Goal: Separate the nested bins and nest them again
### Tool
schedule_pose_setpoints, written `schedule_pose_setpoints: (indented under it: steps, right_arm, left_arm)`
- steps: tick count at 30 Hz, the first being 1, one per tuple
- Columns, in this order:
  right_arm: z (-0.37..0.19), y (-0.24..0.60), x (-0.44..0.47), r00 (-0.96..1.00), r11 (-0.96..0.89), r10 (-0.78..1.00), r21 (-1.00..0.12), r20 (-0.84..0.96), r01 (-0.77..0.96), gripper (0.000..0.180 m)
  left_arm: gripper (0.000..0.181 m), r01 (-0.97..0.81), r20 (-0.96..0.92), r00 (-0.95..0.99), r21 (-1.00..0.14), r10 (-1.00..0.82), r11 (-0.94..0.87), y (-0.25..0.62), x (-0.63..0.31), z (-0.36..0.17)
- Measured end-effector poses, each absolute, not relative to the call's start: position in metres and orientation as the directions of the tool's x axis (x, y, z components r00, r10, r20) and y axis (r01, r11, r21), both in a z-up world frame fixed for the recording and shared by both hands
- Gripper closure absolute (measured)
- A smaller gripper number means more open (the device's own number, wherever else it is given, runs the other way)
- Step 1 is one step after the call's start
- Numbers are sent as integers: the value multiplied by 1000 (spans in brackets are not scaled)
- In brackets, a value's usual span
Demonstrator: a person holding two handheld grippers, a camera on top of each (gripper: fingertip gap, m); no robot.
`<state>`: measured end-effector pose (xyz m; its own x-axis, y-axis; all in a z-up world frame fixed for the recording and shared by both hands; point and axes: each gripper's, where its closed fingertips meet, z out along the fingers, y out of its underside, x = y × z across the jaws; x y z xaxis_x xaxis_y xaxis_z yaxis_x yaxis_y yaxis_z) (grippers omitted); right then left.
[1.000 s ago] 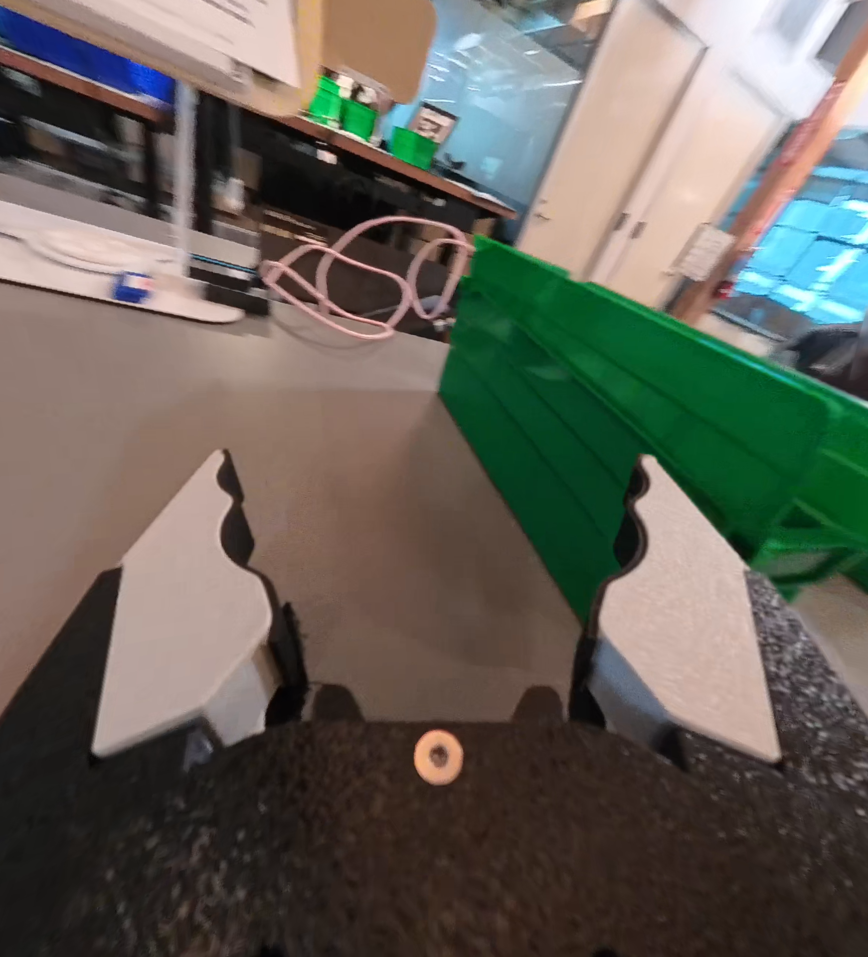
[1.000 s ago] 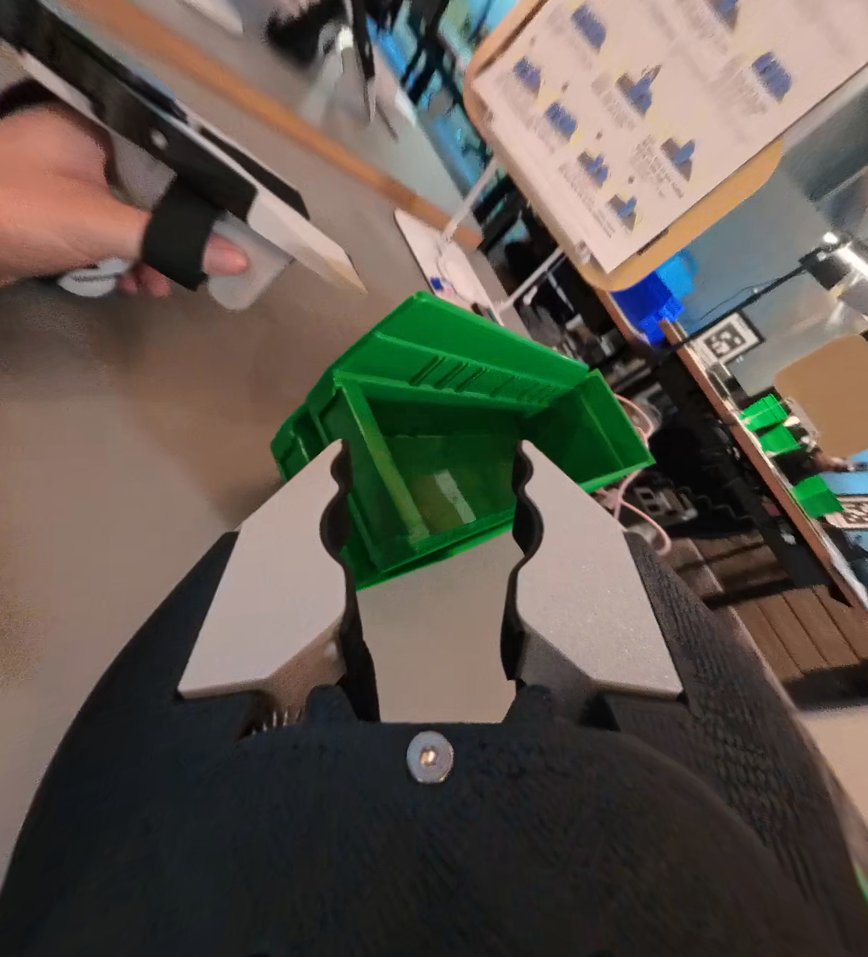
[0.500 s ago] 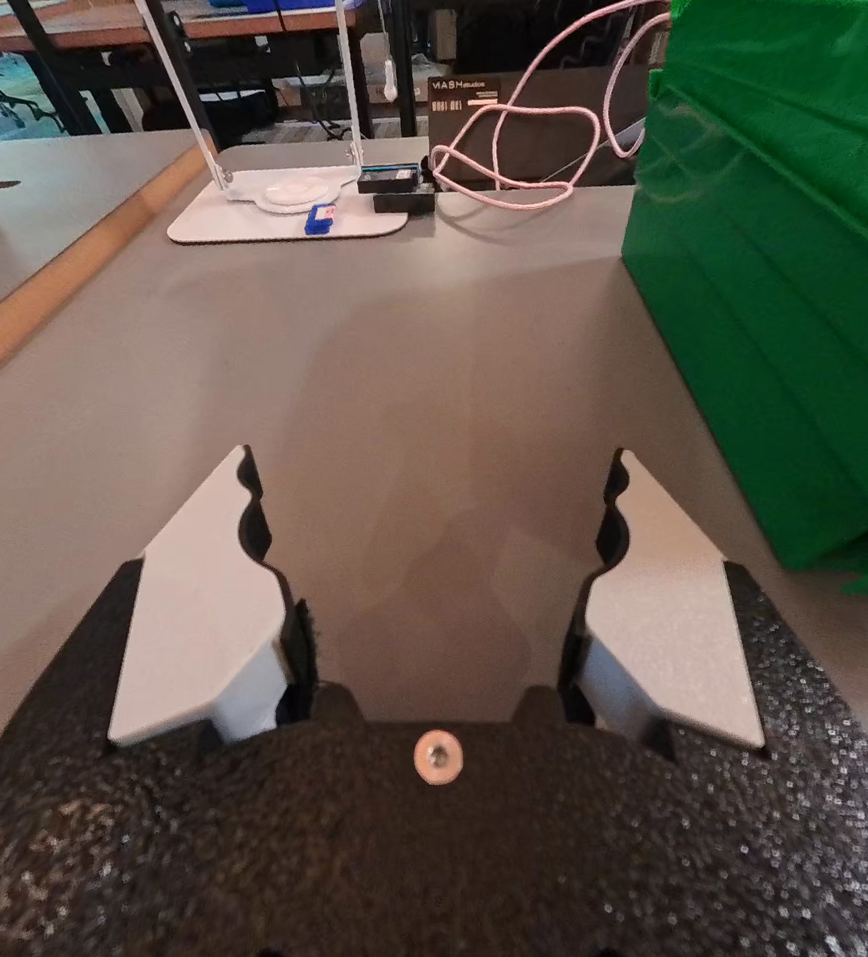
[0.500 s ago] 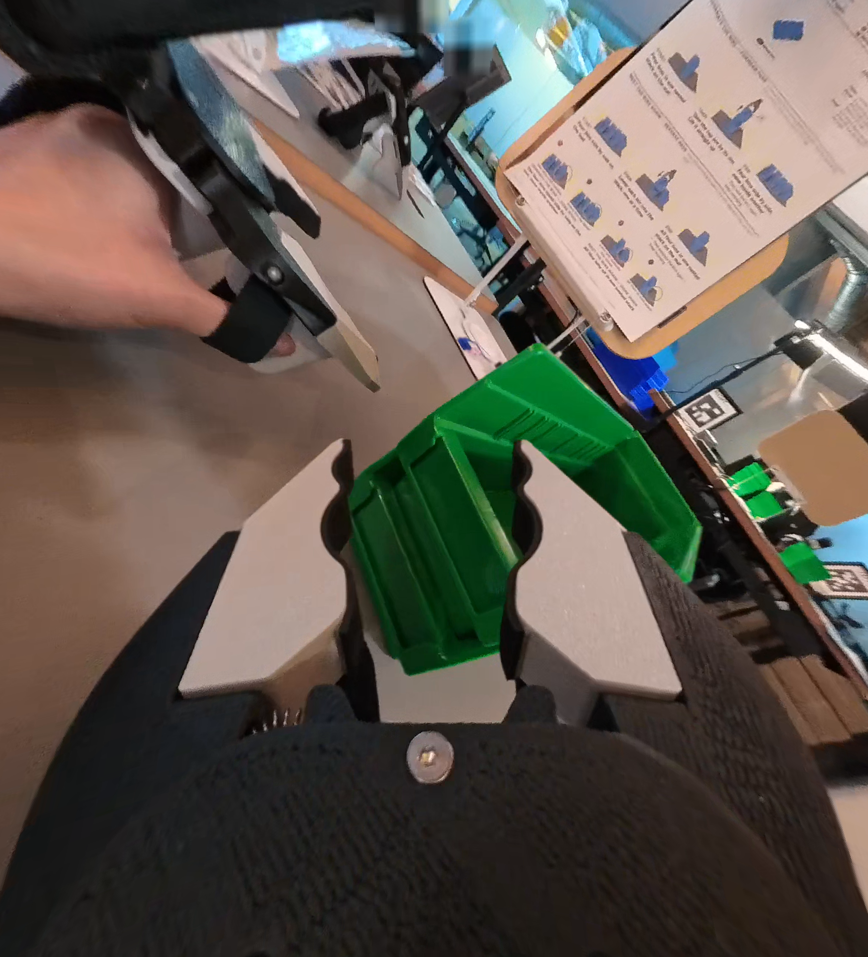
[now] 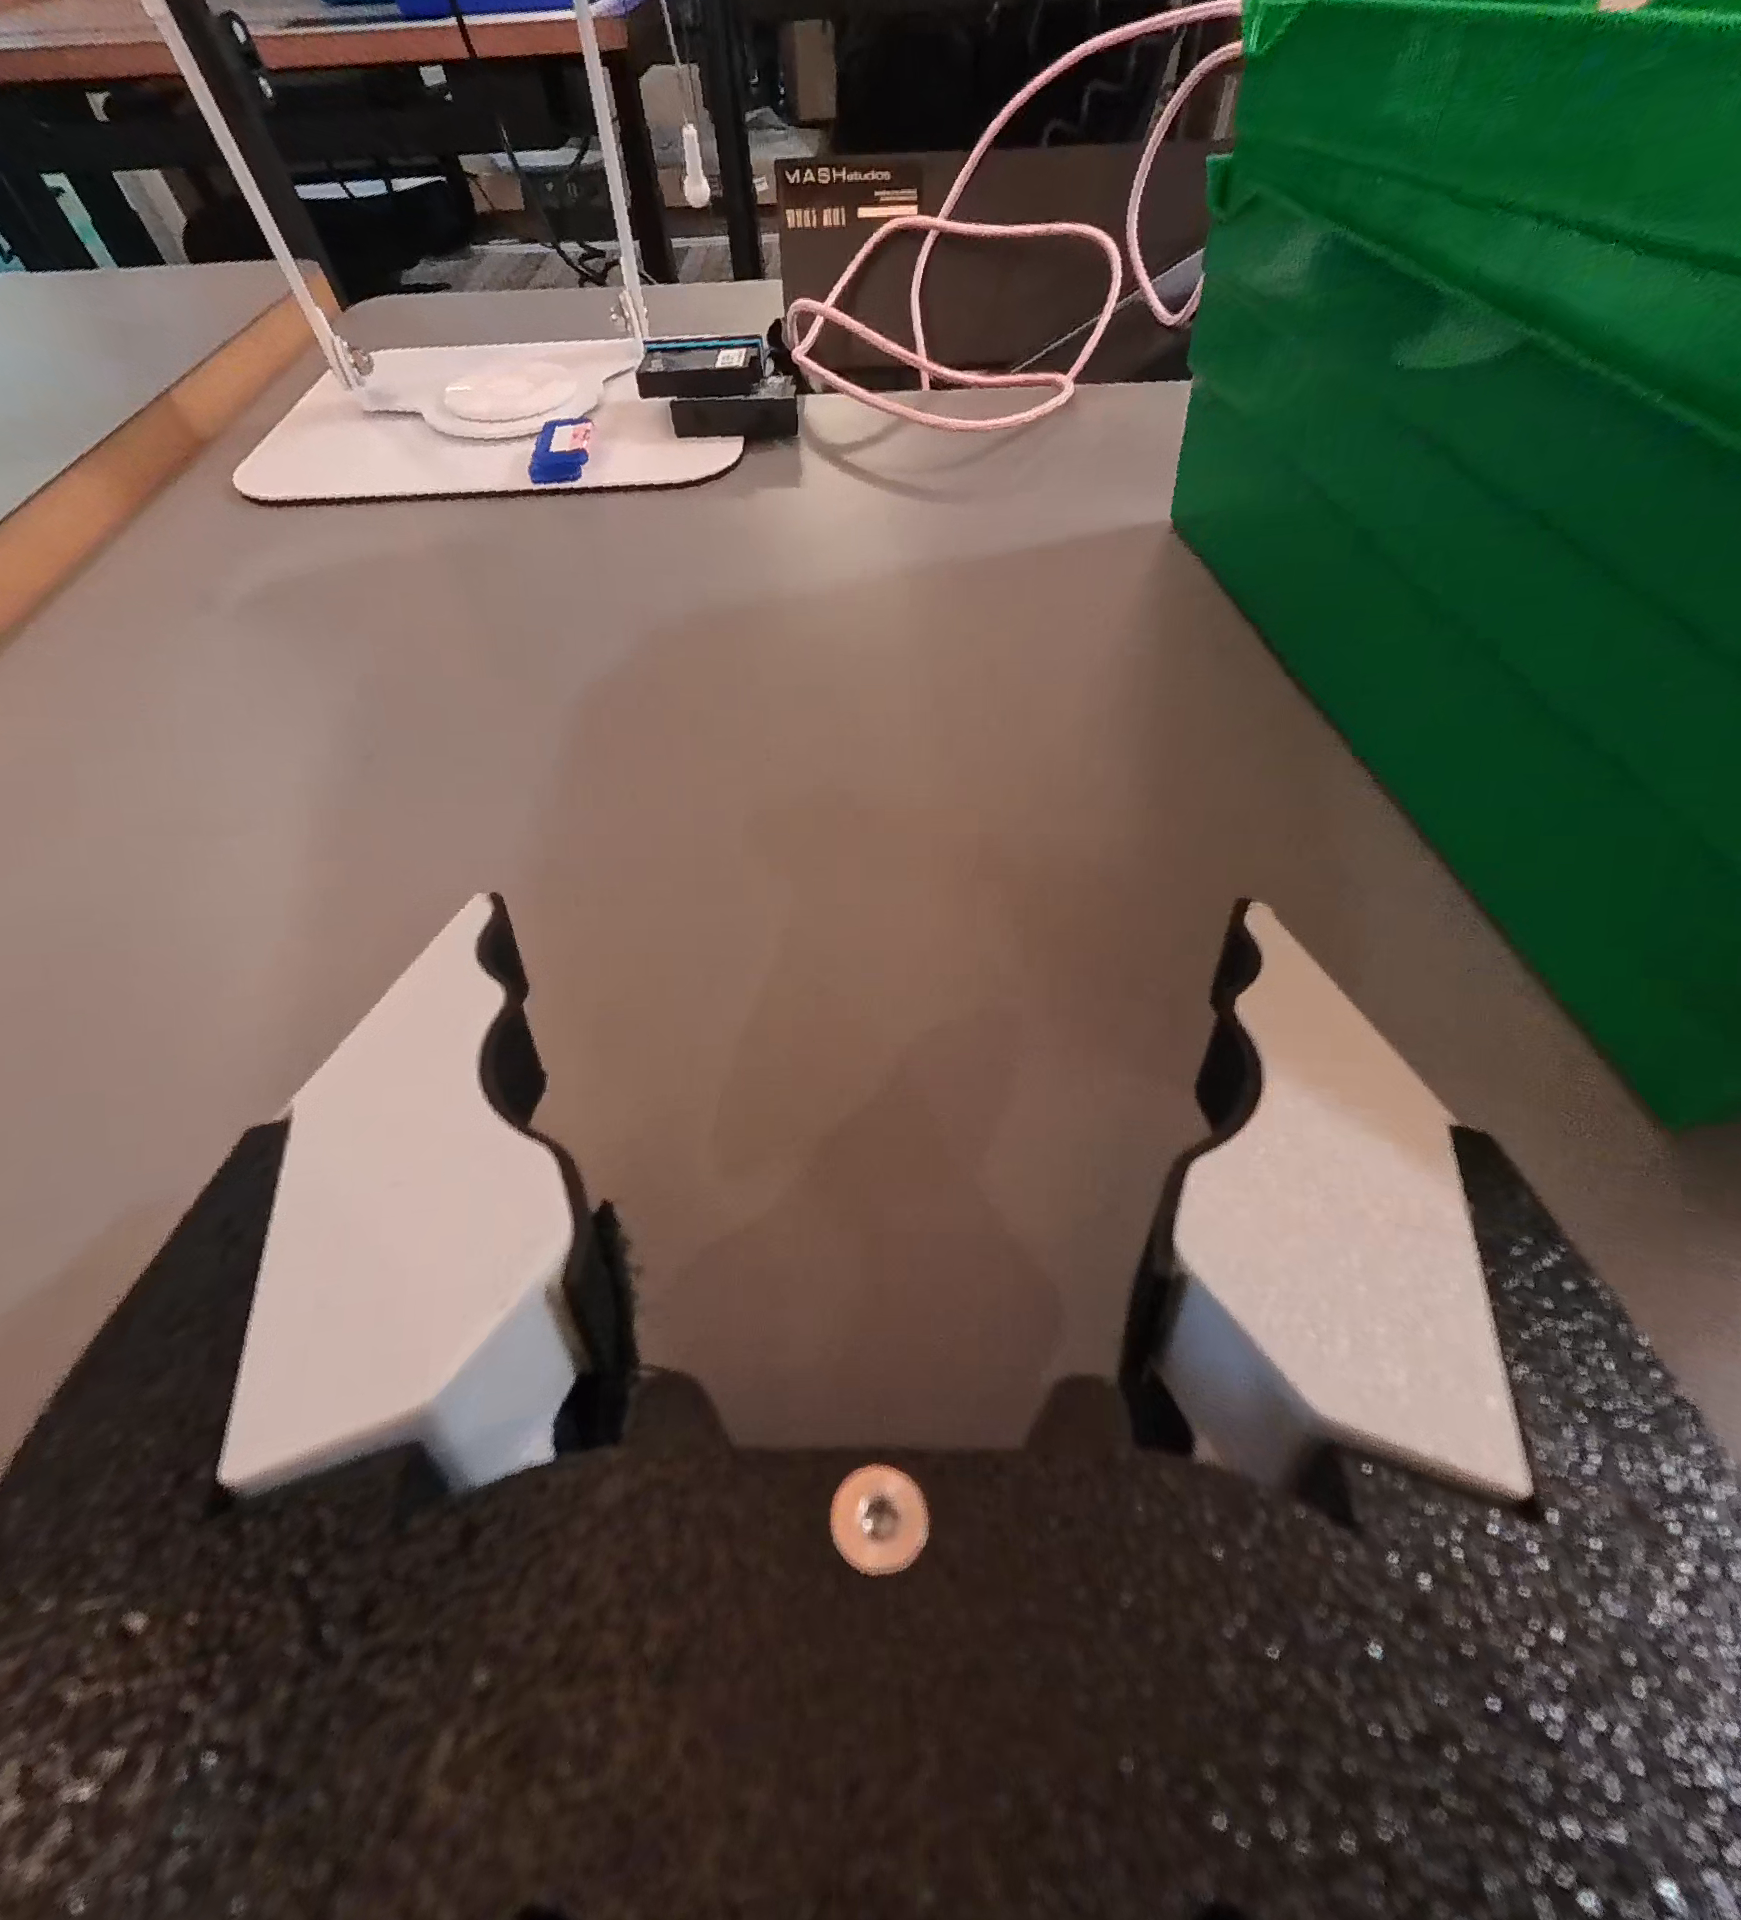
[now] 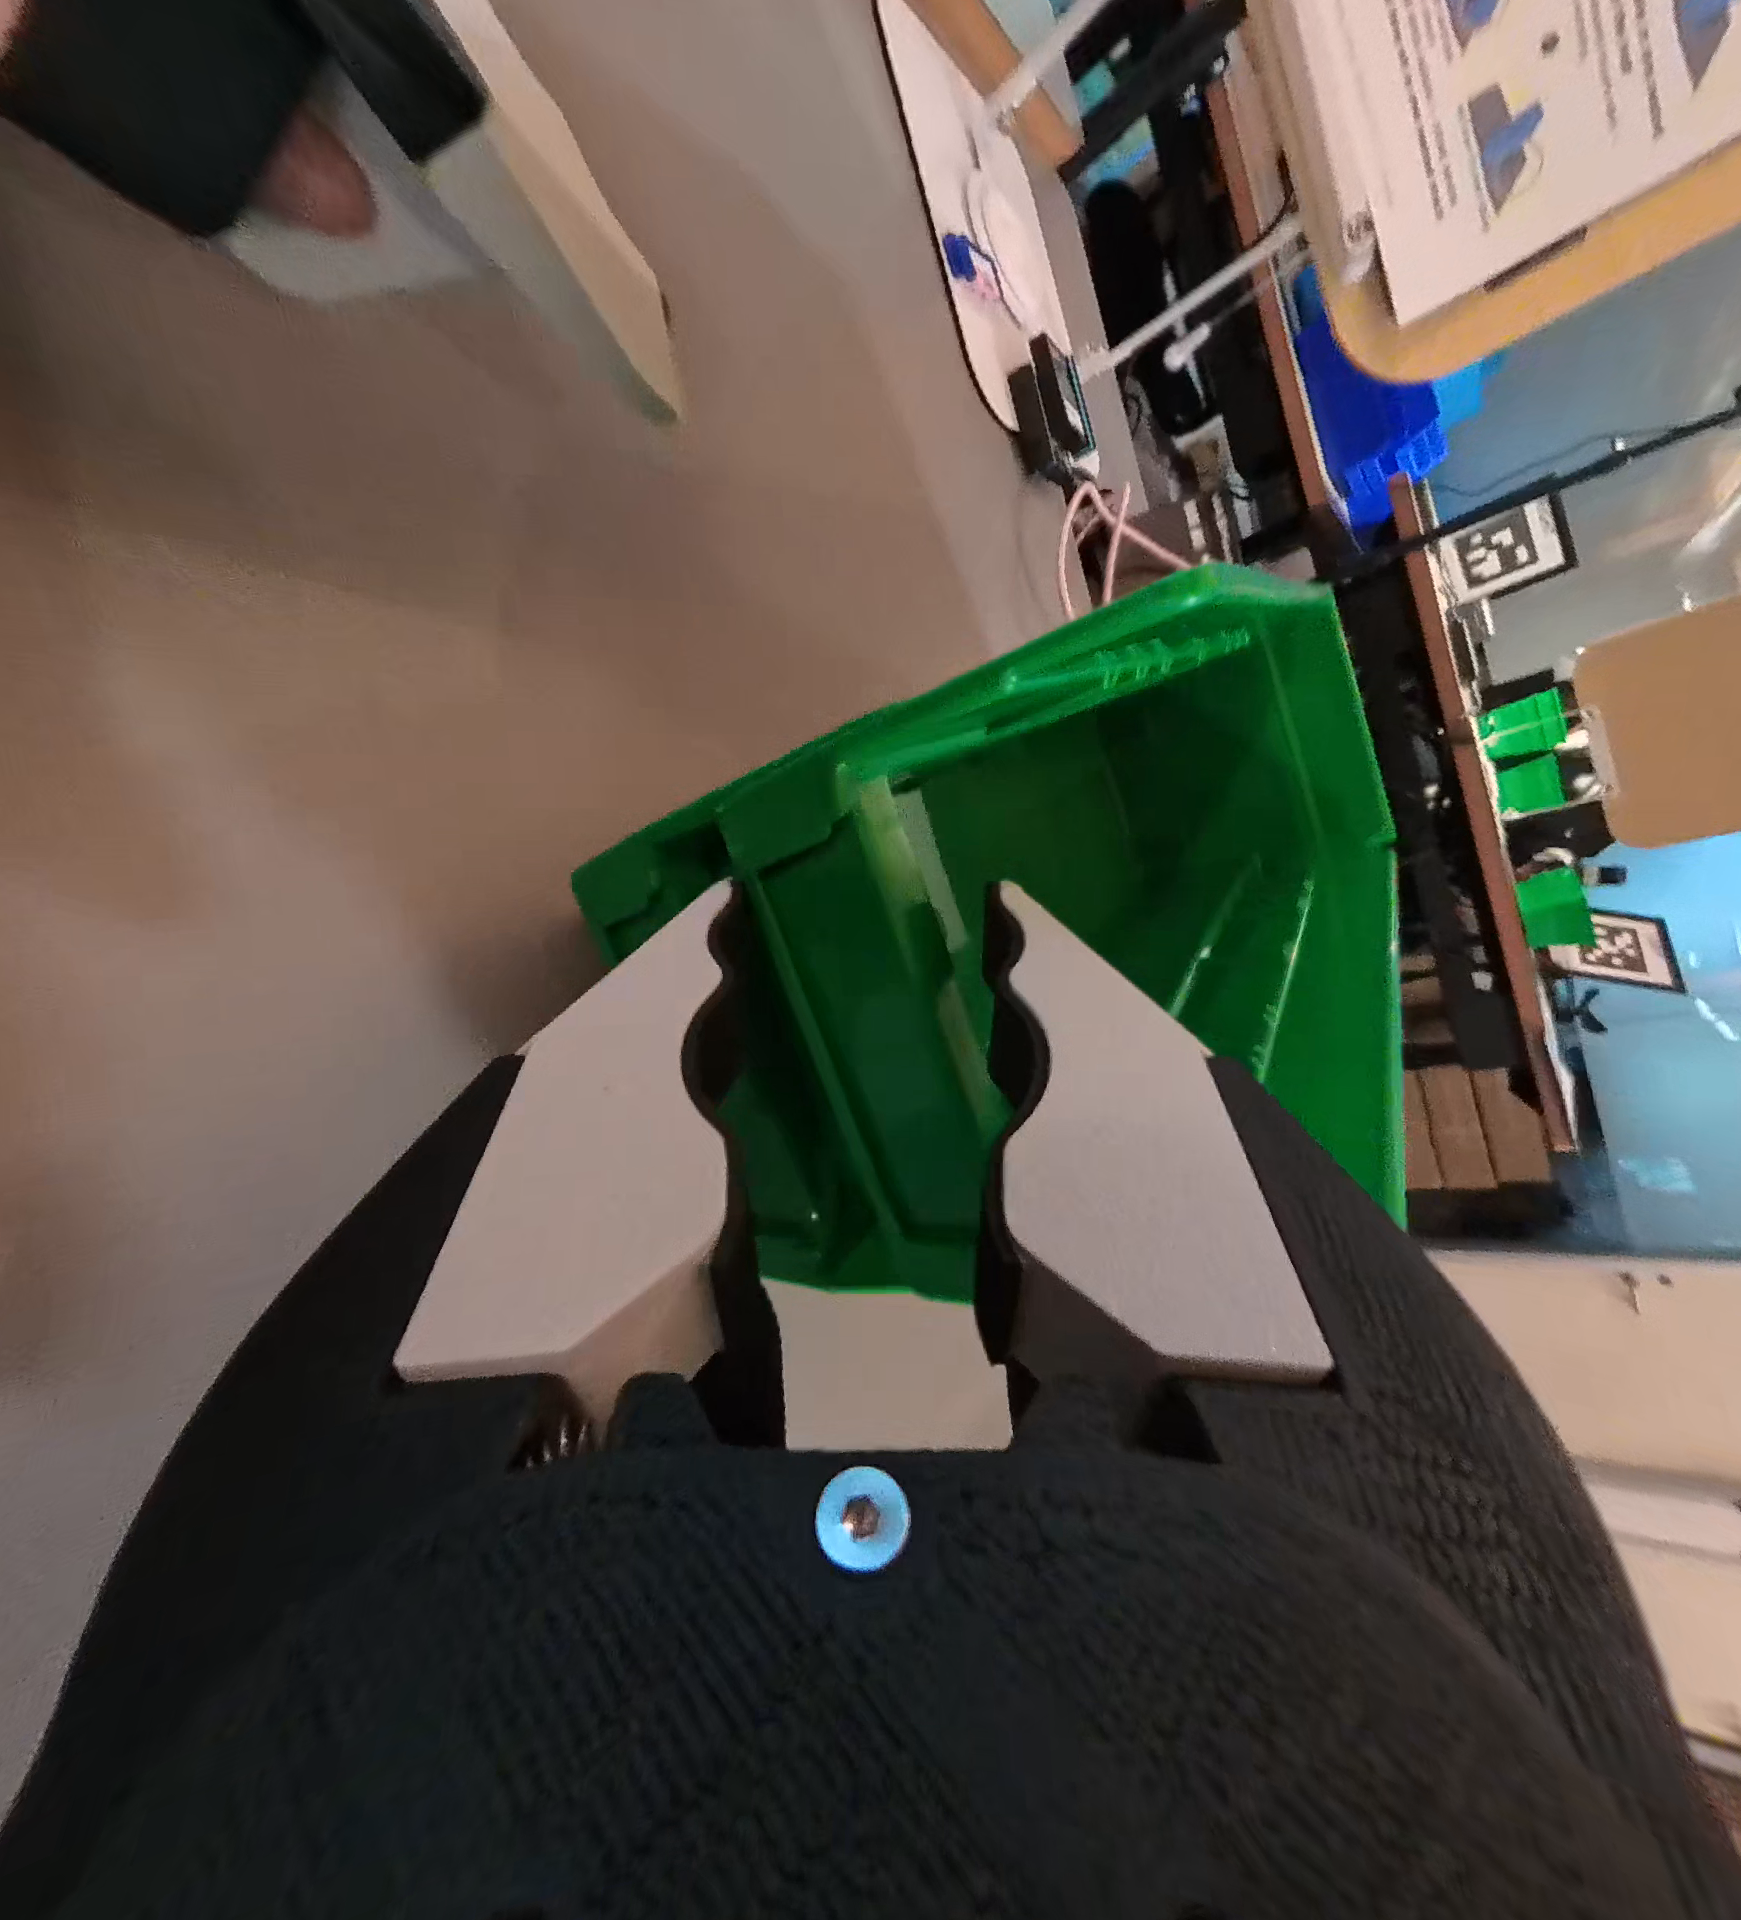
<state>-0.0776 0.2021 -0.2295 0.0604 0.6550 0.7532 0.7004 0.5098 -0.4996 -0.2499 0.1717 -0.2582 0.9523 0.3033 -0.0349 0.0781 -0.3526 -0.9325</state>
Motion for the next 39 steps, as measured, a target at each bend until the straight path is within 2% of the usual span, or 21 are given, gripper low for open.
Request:
schedule_pose_setpoints:
  steps: [5,10,18,21,25,28,31,35,37,39]
  right_arm:
    - [-231,209,-63,61,532,636,-495,769,687,141]
    - [-230,205,-64,13,618,554,-422,833,663,144]
    - [-234,206,-62,-34,720,342,-239,939,651,150]
    - [-234,209,-58,-18,726,338,-248,941,642,151]
    - [-234,211,-52,26,682,442,-355,897,639,148]
    - [-220,196,-47,104,643,556,-505,825,576,118]
    - [-179,176,-26,263,629,607,-655,750,418,114]
    - [-142,213,60,622,478,540,-815,568,329,109]
    - [-144,250,118,776,344,445,-885,447,313,104]
    - [-162,280,163,846,172,395,-933,359,316,94]
  left_arm:
    - [53,84,-24,955,-933,294,-349,173,-249,-258]
    - [53,94,-9,956,-937,292,-337,173,-249,-257]
    - [54,96,-5,957,-938,289,-333,173,-248,-256]
    - [54,101,1,958,-938,288,-331,172,-248,-256]
    - [54,101,1,958,-939,288,-330,172,-248,-256]
    - [54,97,-4,958,-938,288,-334,173,-248,-257]
    - [54,95,-6,958,-937,287,-337,173,-248,-257]
    - [54,103,6,959,-938,282,-330,174,-248,-256]
    - [54,105,9,960,-939,280,-327,174,-247,-256]
    - [55,104,11,961,-940,277,-325,175,-247,-256]
